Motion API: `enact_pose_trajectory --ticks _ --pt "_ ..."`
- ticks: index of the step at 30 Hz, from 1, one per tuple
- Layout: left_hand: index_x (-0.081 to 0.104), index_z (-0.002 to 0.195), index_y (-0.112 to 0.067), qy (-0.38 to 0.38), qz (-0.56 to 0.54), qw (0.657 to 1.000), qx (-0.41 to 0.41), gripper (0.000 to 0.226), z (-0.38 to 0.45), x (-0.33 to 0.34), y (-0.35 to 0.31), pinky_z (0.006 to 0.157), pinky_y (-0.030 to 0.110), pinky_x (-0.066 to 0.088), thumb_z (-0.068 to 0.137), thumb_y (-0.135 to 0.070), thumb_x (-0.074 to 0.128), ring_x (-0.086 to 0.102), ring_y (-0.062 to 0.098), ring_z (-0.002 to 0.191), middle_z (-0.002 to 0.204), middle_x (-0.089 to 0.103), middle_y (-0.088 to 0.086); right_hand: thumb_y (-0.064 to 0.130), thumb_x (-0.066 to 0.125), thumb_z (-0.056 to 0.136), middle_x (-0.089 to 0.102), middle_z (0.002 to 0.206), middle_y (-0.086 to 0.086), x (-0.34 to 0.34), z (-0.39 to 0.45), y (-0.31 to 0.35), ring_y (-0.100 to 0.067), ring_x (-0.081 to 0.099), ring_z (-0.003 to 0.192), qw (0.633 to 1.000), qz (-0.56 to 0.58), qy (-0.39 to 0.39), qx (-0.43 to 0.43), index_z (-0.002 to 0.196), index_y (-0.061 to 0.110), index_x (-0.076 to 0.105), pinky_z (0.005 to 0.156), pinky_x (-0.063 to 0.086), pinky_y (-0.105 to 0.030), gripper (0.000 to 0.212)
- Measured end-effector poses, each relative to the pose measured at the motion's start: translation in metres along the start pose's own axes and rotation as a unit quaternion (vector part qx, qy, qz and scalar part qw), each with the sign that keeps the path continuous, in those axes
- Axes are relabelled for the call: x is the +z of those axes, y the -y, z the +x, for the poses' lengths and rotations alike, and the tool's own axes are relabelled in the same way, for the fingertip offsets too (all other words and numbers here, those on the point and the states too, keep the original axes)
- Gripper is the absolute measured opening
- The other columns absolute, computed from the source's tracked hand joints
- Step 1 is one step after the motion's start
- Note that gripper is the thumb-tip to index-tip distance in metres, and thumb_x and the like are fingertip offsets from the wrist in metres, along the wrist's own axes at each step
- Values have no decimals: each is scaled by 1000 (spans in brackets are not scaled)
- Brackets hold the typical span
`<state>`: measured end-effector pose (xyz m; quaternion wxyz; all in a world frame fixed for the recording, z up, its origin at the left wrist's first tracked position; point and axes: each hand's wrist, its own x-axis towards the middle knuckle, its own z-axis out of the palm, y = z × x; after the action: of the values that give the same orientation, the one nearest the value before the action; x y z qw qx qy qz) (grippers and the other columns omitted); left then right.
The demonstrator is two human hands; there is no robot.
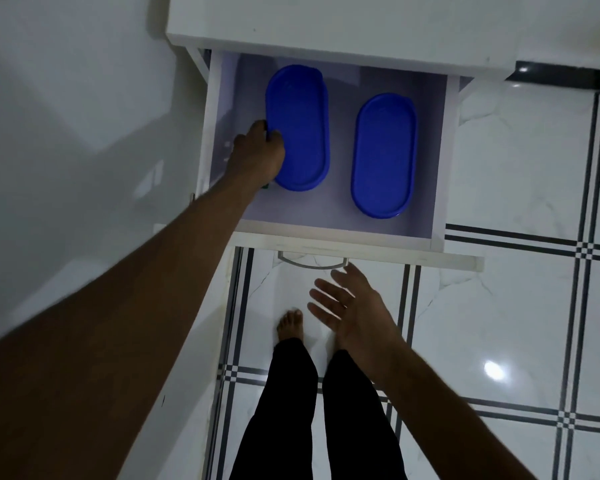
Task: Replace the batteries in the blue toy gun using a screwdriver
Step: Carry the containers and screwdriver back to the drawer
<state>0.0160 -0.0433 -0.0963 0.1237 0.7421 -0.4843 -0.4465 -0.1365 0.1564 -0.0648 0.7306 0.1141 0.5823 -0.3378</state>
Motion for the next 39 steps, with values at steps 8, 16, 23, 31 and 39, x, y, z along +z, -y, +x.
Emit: enact_pose_trajectory --ticks 8,16,23,31,39 --pt "43 136 -9 -5 54 998 -19 47 -5 6 2 89 37 49 101 -38 32 55 28 108 132 45 15 2 51 94 58 112 -24 15 7 9 -38 61 106 994 96 50 -24 87 6 56 101 49 -46 9" --pt "50 131 -14 34 44 997 59 38 -16 13 -1 81 40 55 94 -17 39 62 32 95 118 57 18 -8 41 99 70 87 -17 9 24 8 -30 73 94 989 128 28 -70 84 2 55 99 52 -46 23" --pt "57 125 -15 -97 -27 988 121 28 -48 -13 -15 71 9 49 99 -20 47 57 3 83 115 61 -1 -8 35 99 61 120 -30 19 33 24 -39 61 119 989 111 39 -90 116 -7 55 96 54 -41 26" --pt "69 100 -4 72 -217 973 16 22 -122 -9 -5 68 27 59 98 -7 47 69 17 70 84 74 9 -8 40 99 65 100 -26 45 60 69 -33 69 91 984 122 42 -121 96 -6 57 77 62 -34 17" --pt "55 127 3 10 -570 800 -186 38 -54 1 -35 92 28 54 92 13 45 61 23 115 122 63 15 -8 44 97 65 90 -21 73 82 119 -28 68 81 979 100 65 -165 98 -5 58 87 59 -40 14"
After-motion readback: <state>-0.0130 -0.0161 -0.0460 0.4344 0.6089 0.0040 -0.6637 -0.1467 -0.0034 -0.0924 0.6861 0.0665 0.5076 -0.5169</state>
